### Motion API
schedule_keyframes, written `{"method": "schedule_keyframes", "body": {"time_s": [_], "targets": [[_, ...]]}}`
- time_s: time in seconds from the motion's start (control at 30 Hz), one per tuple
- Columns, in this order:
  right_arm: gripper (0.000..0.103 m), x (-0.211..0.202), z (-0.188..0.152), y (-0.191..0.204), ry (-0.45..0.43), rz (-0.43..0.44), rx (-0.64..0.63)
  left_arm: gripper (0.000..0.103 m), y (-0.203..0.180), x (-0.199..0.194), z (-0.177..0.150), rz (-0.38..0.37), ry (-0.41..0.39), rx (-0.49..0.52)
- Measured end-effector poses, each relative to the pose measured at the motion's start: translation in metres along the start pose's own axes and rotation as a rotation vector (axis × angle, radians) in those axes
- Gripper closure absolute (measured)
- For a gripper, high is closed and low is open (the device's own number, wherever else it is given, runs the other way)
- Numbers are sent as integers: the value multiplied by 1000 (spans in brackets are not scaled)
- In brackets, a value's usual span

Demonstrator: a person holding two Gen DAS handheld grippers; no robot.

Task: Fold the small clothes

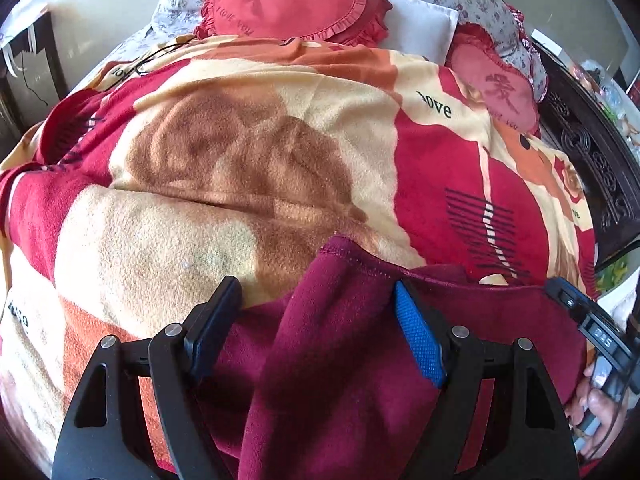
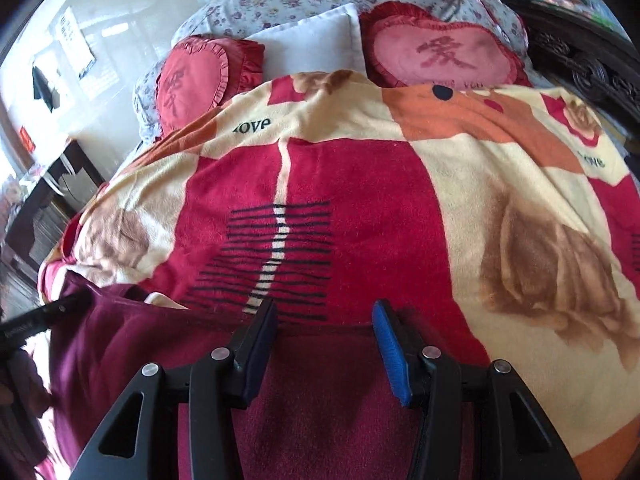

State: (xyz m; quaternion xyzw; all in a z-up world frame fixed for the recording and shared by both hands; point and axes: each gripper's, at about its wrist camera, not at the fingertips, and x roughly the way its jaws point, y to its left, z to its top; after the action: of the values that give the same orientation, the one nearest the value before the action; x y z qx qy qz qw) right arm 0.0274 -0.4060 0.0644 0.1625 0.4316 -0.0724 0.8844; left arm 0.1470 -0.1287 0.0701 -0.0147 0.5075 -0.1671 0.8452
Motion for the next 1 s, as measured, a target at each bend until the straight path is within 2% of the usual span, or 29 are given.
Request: {"method": "schedule_keyframes", "body": {"time_s": [0.2,0.37,0.5,0.6,0.7,0.87,1.0], "targets": [[56,-53,-17,9,-51,18,-16,25,4,-14,-7,2,-14,-26],[56,-80,-38,14,-52,56,-28,25,3,-25,-16,9,-22,-19],[56,-81,-49,8,-43,23,-20,25,3,-30,-23,7,-19,-23],[56,-61,-53,-9,22,-39,30,25,4,-33,-29,12,-6,-26],[56,-52,-56,-26,21,25,102,25,6,-42,-38,12,-6,-25],[56,-73,-61,-21,23,14,90,25,11,-55,-55,-7,11,-29],[56,-94,-79,-13,38,2,51,25,14,-64,-75,-28,32,-22]]}}
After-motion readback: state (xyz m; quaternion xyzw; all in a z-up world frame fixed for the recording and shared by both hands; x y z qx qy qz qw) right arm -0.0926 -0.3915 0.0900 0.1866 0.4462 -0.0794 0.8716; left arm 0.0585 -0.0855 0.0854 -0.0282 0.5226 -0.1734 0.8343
